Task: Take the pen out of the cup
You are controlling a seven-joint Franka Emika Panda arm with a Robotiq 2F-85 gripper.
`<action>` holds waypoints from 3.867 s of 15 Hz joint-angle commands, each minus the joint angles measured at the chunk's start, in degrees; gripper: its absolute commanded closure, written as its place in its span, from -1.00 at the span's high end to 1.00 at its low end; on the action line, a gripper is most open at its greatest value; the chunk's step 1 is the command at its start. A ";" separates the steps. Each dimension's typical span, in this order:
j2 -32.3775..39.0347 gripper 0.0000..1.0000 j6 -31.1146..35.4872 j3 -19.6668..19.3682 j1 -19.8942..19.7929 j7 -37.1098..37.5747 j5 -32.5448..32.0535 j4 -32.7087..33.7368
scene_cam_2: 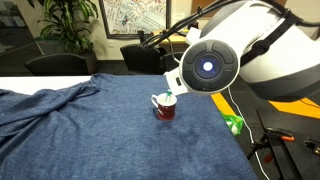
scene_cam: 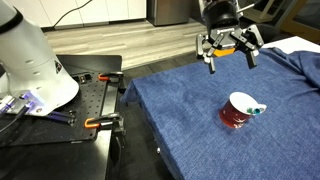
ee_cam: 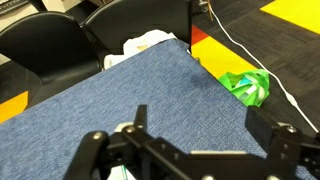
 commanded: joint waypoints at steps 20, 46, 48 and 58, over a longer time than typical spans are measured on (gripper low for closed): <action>17.74 1.00 2.75 -2.11 -2.12 -12.99 -0.84 19.13; 32.97 0.31 1.89 -2.48 -2.23 -17.62 1.14 35.55; 33.42 0.33 1.78 -2.51 -2.35 -18.33 1.49 35.95; 33.76 -0.73 1.57 -2.76 -2.59 -18.10 1.68 36.21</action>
